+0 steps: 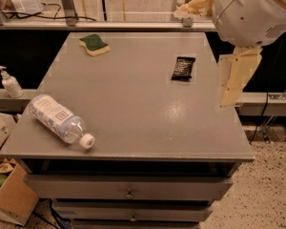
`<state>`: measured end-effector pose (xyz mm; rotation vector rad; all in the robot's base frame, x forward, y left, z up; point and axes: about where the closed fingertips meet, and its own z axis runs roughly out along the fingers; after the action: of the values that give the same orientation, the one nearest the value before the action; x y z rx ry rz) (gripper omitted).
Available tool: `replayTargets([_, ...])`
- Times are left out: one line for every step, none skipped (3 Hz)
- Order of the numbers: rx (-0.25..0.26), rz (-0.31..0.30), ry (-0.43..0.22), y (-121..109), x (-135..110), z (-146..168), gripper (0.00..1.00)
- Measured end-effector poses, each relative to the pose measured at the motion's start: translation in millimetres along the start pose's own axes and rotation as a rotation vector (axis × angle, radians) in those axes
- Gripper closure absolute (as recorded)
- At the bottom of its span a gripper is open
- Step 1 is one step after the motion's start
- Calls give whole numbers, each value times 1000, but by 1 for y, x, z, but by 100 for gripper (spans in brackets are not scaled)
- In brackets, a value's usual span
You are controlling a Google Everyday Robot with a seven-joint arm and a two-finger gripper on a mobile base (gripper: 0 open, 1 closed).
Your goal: Move blue plastic bottle near rxbar chocolate
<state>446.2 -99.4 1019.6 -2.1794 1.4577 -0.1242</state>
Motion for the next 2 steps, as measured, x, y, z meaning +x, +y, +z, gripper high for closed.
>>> replayTargets([52,-152,-43,-8,-19,4,0])
replayTargets([100,-343,-89,-18,-43,25,0])
